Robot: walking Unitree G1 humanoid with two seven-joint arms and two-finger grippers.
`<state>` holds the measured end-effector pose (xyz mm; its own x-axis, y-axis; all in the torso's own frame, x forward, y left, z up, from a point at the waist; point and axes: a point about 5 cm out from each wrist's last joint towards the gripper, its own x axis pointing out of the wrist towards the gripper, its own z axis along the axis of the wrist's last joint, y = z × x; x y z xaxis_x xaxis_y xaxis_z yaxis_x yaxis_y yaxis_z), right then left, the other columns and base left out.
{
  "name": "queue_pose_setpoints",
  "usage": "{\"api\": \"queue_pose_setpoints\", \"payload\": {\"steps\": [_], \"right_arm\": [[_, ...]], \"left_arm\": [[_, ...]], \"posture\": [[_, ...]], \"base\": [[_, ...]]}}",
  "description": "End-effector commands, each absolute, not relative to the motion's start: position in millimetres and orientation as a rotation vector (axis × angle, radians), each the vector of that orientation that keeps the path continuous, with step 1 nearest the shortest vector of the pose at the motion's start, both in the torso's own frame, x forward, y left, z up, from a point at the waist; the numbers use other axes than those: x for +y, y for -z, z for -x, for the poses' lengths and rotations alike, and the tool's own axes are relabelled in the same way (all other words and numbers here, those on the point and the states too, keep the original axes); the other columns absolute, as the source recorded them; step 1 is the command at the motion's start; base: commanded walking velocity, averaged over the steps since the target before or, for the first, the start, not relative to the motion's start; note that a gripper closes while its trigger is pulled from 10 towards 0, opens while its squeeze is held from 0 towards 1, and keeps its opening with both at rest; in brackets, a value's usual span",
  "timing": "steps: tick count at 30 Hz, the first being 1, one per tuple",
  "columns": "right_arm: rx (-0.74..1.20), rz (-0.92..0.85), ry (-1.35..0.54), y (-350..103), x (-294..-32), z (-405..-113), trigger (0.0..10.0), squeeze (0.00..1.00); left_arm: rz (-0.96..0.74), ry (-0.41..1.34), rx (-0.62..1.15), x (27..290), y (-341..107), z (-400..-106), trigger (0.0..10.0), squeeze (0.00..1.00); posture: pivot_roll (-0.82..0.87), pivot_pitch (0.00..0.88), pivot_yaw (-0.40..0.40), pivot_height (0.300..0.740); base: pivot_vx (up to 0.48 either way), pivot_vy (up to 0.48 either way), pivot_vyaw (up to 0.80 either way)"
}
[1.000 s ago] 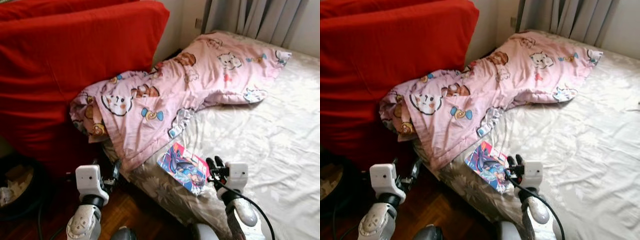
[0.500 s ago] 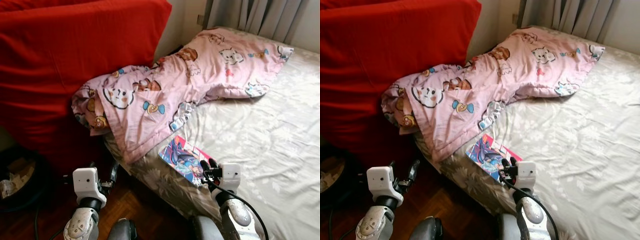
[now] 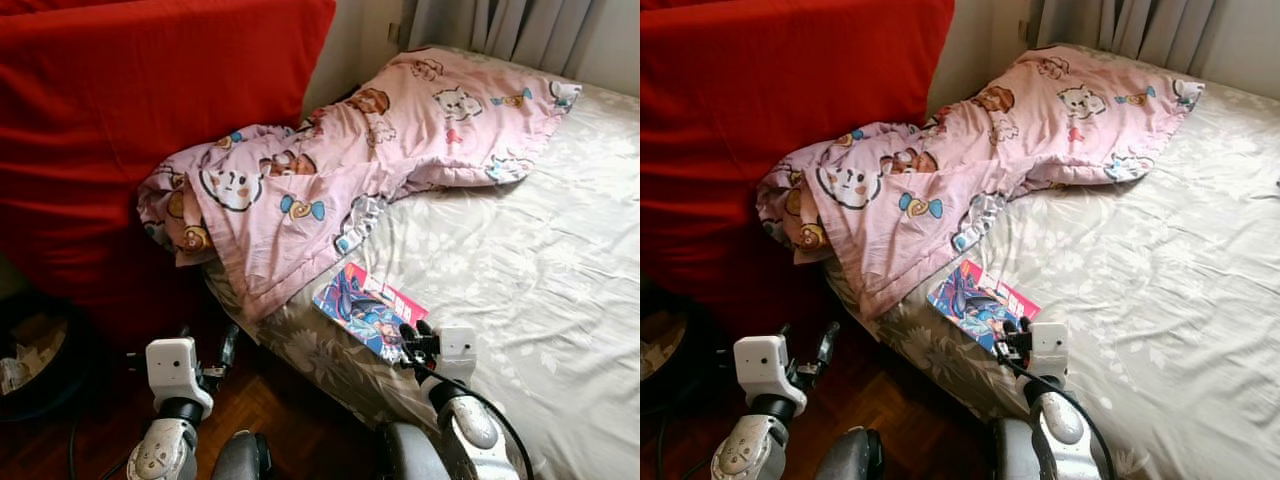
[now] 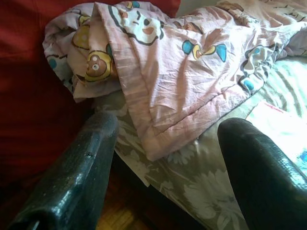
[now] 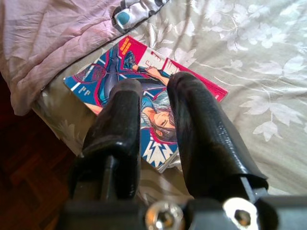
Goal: Clean up the room
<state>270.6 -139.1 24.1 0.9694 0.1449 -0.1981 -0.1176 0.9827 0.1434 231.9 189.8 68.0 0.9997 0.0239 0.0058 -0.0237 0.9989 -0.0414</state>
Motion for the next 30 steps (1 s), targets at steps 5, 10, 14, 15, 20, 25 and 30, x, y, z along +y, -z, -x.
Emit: {"api": "queue_pose_setpoints", "payload": {"steps": [5, 10, 14, 15, 20, 25, 30], "right_arm": [[0.262, -0.093, -0.097, -18, -144, -275, 10.0, 0.0], [0.292, -0.075, -0.086, -15, -147, -279, 10.0, 0.0], [0.298, -0.071, -0.077, -16, -149, -284, 10.0, 0.0], [0.309, -0.07, -0.075, -15, -148, -286, 10.0, 0.0], [0.314, -0.066, -0.073, -13, -147, -286, 10.0, 0.0], [0.401, 0.015, -0.056, -3, -152, -284, 10.0, 0.0], [0.514, 0.069, -0.008, 7, -167, -284, 10.0, 0.0]], "left_arm": [[0.041, -0.02, 0.019, 189, -65, -227, 10.0, 0.0], [0.04, -0.017, 0.02, 189, -65, -226, 10.0, 0.0], [0.036, -0.015, 0.022, 189, -66, -224, 10.0, 0.0], [0.035, -0.014, 0.023, 190, -66, -223, 10.0, 0.0], [0.035, -0.009, 0.027, 189, -65, -223, 10.0, 0.0], [0.036, -0.003, 0.03, 187, -66, -223, 10.0, 0.0], [0.031, -0.008, 0.036, 189, -67, -220, 10.0, 0.0]], "posture": [[-0.01, 0.163, 0.016, 0.602], [0.0, 0.162, 0.018, 0.602], [0.0, 0.164, 0.021, 0.602], [0.0, 0.164, 0.022, 0.602], [0.01, 0.166, 0.026, 0.582], [0.01, 0.175, 0.025, 0.582], [0.02, 0.19, 0.028, 0.582]], "base": [[0.0, 0.0, 0.0], [0.0, 0.0, 0.0], [0.0, 0.0, 0.0], [0.0, 0.0, 0.0], [0.0, 0.0, 0.0], [0.0, 0.0, 0.0], [0.0, 0.0, 0.0]]}}
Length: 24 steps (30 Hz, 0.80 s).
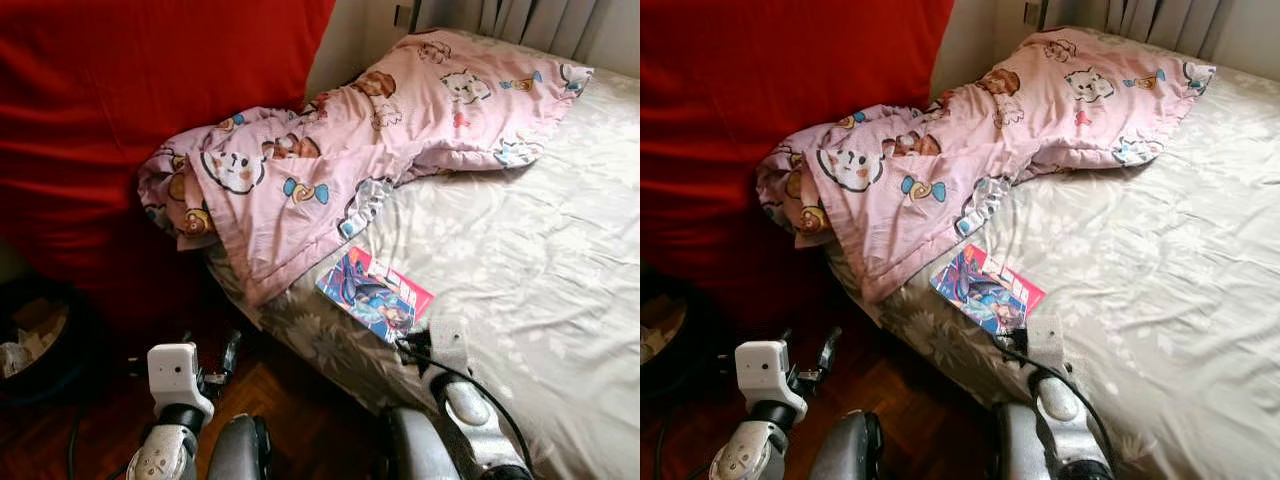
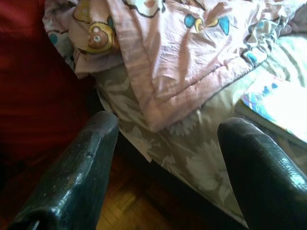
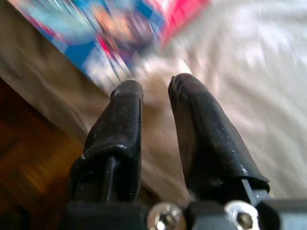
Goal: Clean up the room
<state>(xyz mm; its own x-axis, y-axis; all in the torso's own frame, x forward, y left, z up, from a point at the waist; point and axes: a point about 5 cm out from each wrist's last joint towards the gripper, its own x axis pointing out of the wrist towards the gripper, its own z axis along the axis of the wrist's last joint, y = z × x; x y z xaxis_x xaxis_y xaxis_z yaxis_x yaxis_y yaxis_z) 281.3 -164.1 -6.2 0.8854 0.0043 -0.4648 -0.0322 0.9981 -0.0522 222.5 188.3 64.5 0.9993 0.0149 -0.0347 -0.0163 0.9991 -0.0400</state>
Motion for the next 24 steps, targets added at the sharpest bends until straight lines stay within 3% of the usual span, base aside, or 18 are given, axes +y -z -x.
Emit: {"api": "queue_pose_setpoints", "payload": {"steps": [1, 2, 3, 20, 21, 23, 24], "right_arm": [[0.514, 0.069, -0.008, 7, -167, -284, 10.0, 0.0], [0.51, 0.069, -0.012, 5, -168, -287, 10.0, 0.0], [0.502, 0.059, -0.019, 1, -168, -291, 10.0, 1.0], [0.507, 0.275, -0.182, -31, -174, -329, 10.0, 1.0], [0.515, 0.29, -0.194, -32, -175, -330, 10.0, 0.53], [0.518, 0.299, -0.2, -32, -176, -331, 10.0, 0.53], [0.523, 0.324, -0.207, -33, -178, -331, 10.0, 0.0]], "left_arm": [[0.031, -0.008, 0.036, 189, -67, -220, 10.0, 0.0], [0.029, -0.009, 0.037, 189, -67, -219, 10.0, 0.0], [0.028, -0.009, 0.037, 189, -68, -219, 10.0, 0.0], [0.006, -0.003, 0.056, 191, -72, -208, 10.0, 0.0], [0.003, -0.003, 0.064, 192, -72, -205, 10.0, 0.0], [0.001, -0.003, 0.068, 192, -72, -203, 10.0, 0.0], [0.0, -0.004, 0.073, 192, -72, -201, 10.0, 0.0]], "posture": [[0.02, 0.19, 0.028, 0.582], [0.02, 0.194, 0.029, 0.582], [0.02, 0.198, 0.03, 0.582], [0.07, 0.26, 0.041, 0.582], [0.07, 0.269, 0.043, 0.582], [0.07, 0.272, 0.043, 0.582], [0.07, 0.281, 0.044, 0.582]], "base": [[0.0, 0.0, 0.0], [0.0, 0.0, 0.0], [0.0, 0.0, 0.0], [0.0, 0.0, 0.0], [0.0, 0.0, 0.0], [0.0, 0.0, 0.0], [0.0, 0.0, 0.0]]}}
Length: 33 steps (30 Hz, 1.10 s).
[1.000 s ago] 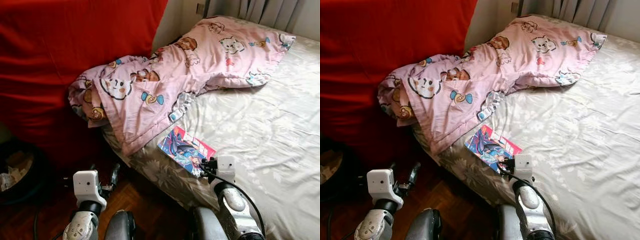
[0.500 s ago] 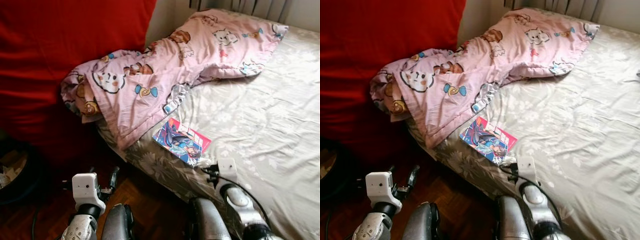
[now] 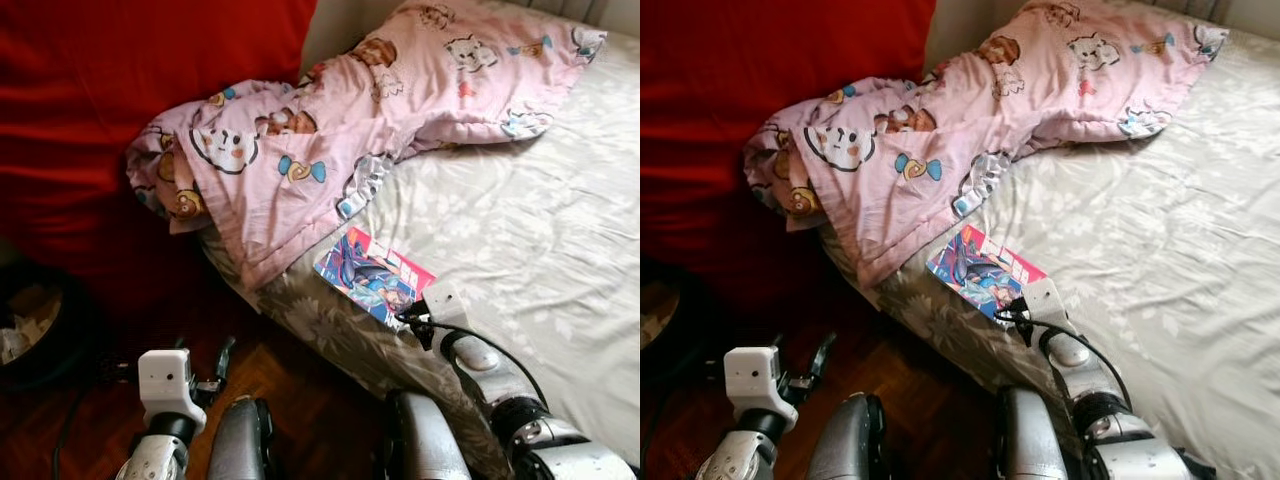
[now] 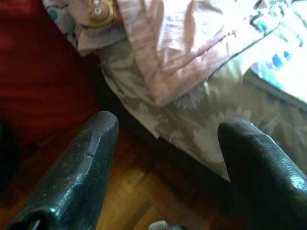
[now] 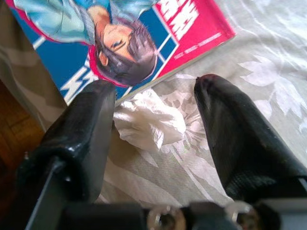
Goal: Clean up the room
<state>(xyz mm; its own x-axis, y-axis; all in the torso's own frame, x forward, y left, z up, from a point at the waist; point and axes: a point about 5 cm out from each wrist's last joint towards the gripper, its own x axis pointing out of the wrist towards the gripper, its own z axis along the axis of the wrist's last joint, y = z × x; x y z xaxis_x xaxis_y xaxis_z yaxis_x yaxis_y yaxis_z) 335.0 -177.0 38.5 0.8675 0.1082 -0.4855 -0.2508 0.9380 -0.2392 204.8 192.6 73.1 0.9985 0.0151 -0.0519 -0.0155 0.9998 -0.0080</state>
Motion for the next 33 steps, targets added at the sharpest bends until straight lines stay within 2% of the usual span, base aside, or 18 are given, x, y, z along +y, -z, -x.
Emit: {"api": "queue_pose_setpoints", "payload": {"steps": [1, 14, 32, 33], "right_arm": [[0.525, 0.331, -0.209, -33, -178, -331, 10.0, 0.0], [0.55, 0.325, -0.14, -34, -196, -330, 10.0, 0.0], [0.502, 0.28, -0.184, -41, -187, -336, 10.0, 0.0], [0.5, 0.281, -0.193, -40, -186, -336, 5.6, 0.0]], "left_arm": [[0.0, -0.004, 0.075, 192, -72, -200, 10.0, 0.0], [-0.004, 0.001, 0.12, 193, -71, -182, 10.0, 0.0], [-0.013, -0.004, 0.148, 195, -65, -176, 10.0, 0.0], [-0.014, -0.003, 0.149, 195, -65, -176, 10.0, 0.0]], "posture": [[0.08, 0.284, 0.045, 0.582], [0.1, 0.322, 0.05, 0.582], [0.12, 0.313, 0.051, 0.582], [0.12, 0.313, 0.051, 0.582]], "base": [[0.0, 0.0, 0.0], [0.0, 0.0, 0.0], [0.0, 0.0, 0.0], [0.0, 0.0, 0.0]]}}
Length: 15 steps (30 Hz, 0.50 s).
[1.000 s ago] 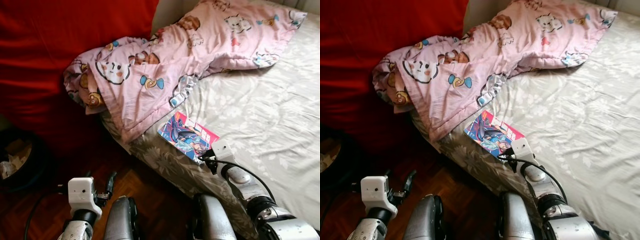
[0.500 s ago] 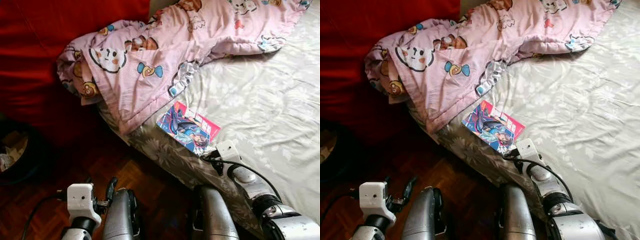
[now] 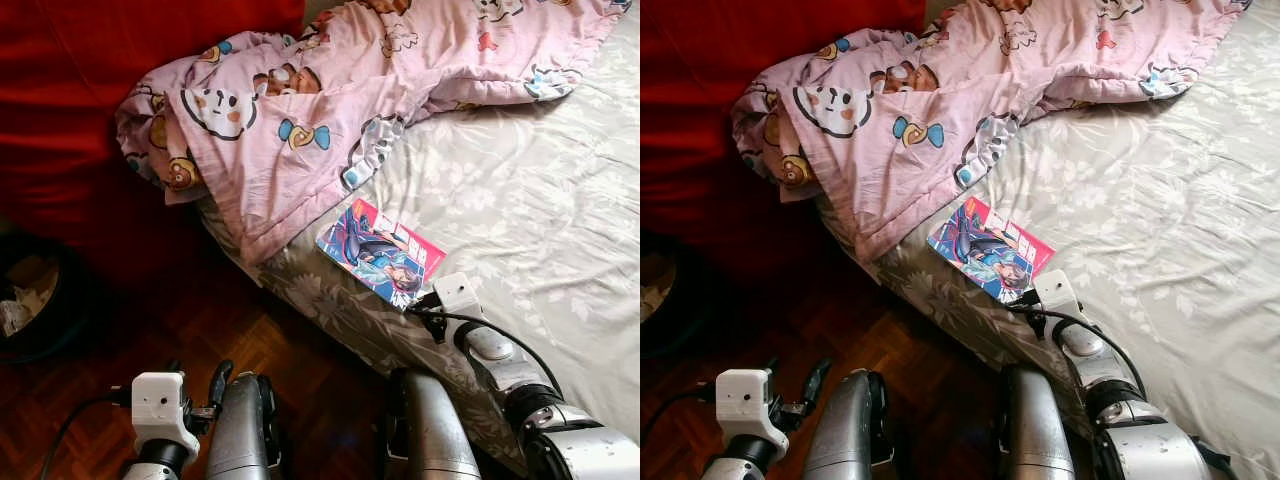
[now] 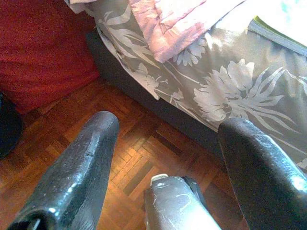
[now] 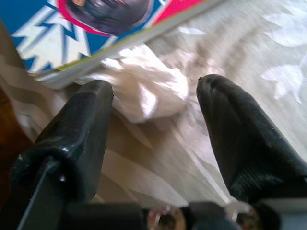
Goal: Clean up the room
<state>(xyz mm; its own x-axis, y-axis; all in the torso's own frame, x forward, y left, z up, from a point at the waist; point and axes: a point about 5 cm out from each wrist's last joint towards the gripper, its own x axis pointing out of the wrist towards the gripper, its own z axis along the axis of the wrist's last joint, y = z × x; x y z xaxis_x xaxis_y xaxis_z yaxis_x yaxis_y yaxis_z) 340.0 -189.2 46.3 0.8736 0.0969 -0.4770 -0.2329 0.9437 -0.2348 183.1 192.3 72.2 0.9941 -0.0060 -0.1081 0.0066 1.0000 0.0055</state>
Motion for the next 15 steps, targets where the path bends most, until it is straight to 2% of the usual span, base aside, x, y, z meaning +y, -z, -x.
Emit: {"api": "queue_pose_setpoints", "payload": {"steps": [1, 2, 3, 4, 15], "right_arm": [[0.499, 0.281, -0.195, -39.8, -185.3, -335.7, 3.5, 0.0], [0.499, 0.281, -0.196, -39.6, -185.1, -335.6, 3.5, 0.0], [0.497, 0.278, -0.202, -39.3, -184.3, -335.3, 0.9, 0.0], [0.493, 0.275, -0.212, -39.4, -182.8, -335.3, 0.0, 0.0], [0.527, 0.328, -0.228, -32.3, -181.8, -330.3, 0.0, 0.0]], "left_arm": [[-0.015, -0.003, 0.149, 195.6, -64.2, -176.3, 10.0, 0.0], [-0.015, -0.003, 0.149, 195.8, -64.0, -176.2, 10.0, 0.0], [-0.016, -0.003, 0.15, 196.0, -63.8, -176.1, 10.0, 0.0], [-0.017, -0.003, 0.151, 196.5, -63.4, -176.2, 10.0, 0.0], [-0.02, -0.005, 0.159, 199.2, -59.3, -176.5, 10.0, 0.0]], "posture": [[0.12, 0.313, 0.051, 0.582], [0.12, 0.313, 0.051, 0.582], [0.12, 0.313, 0.051, 0.582], [0.12, 0.313, 0.052, 0.582], [0.12, 0.31, 0.054, 0.582]], "base": [[0.0, 0.0, 0.0], [0.0, 0.0, 0.0], [0.0, 0.0, 0.0], [0.0, 0.0, 0.0], [0.0, 0.0, 0.0]]}}
